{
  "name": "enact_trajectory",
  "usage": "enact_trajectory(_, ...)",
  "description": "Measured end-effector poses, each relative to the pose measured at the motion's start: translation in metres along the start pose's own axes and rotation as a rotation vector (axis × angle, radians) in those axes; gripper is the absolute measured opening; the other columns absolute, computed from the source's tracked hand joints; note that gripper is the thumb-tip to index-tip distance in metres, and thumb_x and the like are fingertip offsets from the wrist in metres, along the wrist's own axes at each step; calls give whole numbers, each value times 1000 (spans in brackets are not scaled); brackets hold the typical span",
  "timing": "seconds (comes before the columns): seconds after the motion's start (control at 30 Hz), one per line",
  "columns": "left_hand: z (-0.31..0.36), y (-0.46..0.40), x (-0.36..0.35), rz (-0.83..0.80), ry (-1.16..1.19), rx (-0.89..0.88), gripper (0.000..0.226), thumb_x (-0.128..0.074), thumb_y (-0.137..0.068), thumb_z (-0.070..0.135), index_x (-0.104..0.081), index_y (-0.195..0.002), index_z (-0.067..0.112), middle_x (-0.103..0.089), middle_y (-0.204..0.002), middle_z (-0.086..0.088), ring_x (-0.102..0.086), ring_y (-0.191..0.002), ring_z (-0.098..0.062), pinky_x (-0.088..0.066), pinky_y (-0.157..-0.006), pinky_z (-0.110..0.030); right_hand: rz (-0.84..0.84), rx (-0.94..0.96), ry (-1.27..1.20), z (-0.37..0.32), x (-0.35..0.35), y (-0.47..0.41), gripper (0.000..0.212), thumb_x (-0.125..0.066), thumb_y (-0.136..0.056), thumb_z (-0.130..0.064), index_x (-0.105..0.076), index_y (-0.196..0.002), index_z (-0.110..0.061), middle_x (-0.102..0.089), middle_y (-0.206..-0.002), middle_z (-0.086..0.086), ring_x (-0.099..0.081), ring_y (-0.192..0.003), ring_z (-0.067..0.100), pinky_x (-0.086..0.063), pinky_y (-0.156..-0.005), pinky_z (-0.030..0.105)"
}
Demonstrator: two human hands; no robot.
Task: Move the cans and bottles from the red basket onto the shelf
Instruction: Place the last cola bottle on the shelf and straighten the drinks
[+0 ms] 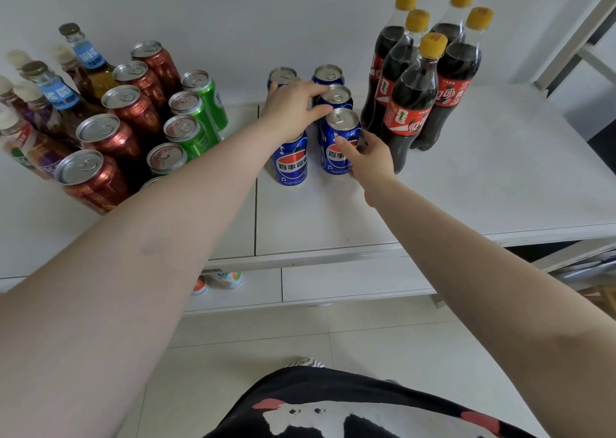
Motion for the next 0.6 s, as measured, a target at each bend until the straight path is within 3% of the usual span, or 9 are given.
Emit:
enact_trajectory(0.1, -7, 8, 10, 77, 103, 88, 49, -54, -92, 39, -48, -138, 22, -52, -142, -5, -47, -130, -24, -29, -113, -45, 29, -77, -29, 12, 1, 15, 77, -69, -83, -41, -33, -145, -14, -47, -144, 6, -52, -123, 24, -48, -102, 46)
enact_trajectory(0.23, -39, 19, 22, 185, 375, 423, 53, -58, -91, 37, -49, -137, 14, -51, -142, -7, -48, -129, -22, -38, -107, -36, -54, -268, -108, 36, -10, 42, 70, -69, -83, -43, -42, -139, -11, -55, -130, 7, -59, -87, 15, -51, -97, 43)
enact_trajectory(0.3, -49, 24, 22, 144, 549, 586, 55, -59, -90, 40, -49, -138, 14, -52, -140, -6, -50, -126, -25, -42, -106, -40, -108, -276, -102, 31, -22, 47, 70, -68, -83, -44, -41, -140, -13, -54, -131, 6, -57, -86, 15, -50, -99, 44)
enact_trajectory(0.4, -53, 27, 18, 58, 663, 689, 54, -60, -88, 44, -51, -134, 16, -53, -139, -6, -53, -121, -28, -45, -102, -45, -156, -254, -121, 11, -42, 49, 73, -67, -84, -44, -37, -143, -13, -51, -134, 5, -54, -83, 12, -49, -100, 45)
enact_trajectory(0.53, -54, 24, 11, 50, 860, 766, 61, -70, -82, 41, -52, -134, 14, -52, -140, -13, -55, -120, -34, -48, -99, -49, -174, -270, -199, -2, -64, 46, 79, -69, -83, -43, -32, -147, -15, -47, -142, 2, -53, -112, 20, -50, -99, 43)
enact_trajectory(0.6, -57, 19, 7, 44, 942, 784, 61, -71, -82, 36, -51, -134, 11, -52, -138, -15, -57, -116, -35, -52, -94, -50, -156, -256, -234, -3, -75, 45, 77, -71, -81, -41, -34, -145, -18, -50, -139, 1, -52, -118, 20, -50, -99, 43)
Point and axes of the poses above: each hand's wrist, its own y-axis away from the middle knuckle, its own x-axis out of the back of the hand, z = x × y, the point moved 2 cm from there along -y, towards the middle knuckle
